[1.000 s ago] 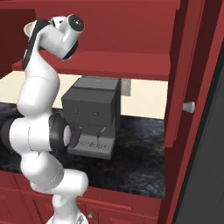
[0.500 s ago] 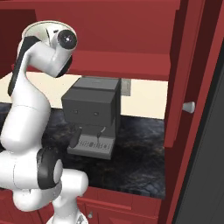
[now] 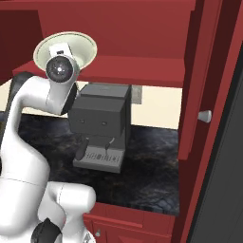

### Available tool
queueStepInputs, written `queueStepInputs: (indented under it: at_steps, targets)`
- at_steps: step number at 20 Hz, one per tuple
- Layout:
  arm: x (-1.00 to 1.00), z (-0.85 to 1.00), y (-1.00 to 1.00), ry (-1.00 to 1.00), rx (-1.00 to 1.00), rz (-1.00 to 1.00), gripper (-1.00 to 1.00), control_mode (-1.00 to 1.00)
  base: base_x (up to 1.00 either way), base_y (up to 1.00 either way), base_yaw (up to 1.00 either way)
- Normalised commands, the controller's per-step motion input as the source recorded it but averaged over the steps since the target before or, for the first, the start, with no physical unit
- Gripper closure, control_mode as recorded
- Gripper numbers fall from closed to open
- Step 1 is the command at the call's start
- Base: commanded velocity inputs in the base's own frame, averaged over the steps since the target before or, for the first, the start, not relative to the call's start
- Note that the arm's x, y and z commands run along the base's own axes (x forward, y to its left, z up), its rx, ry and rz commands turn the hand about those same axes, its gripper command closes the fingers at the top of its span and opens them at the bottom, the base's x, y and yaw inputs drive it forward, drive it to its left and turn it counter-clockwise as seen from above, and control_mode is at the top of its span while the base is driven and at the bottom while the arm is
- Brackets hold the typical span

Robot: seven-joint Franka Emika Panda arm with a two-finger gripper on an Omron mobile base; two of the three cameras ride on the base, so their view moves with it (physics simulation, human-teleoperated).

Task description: Pick up the bowls from the cabinet and place each bowl in front of a stool on the dining counter.

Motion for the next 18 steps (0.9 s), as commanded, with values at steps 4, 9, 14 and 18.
queueStepInputs:
  at_steps: [4,9,14,18]
  targets:
    - [-1.00,0.00,-0.58,0.00,0.00,-0.17,1.00,-1.00,0.00,0.00,0.00]
    - [-1.00,0.06,-0.42,0.03,0.00,-0.03,1.00,-1.00,0.00,0.00,0.00]
    - [-1.00,0.56,-0.29,0.13,-0.07,0.01,1.00,-1.00,0.00,0.00,0.00]
    - [-0.74,0.38,-0.02,0.39,-0.17,0.01,1.00,-1.00,0.00,0.00,0.00]
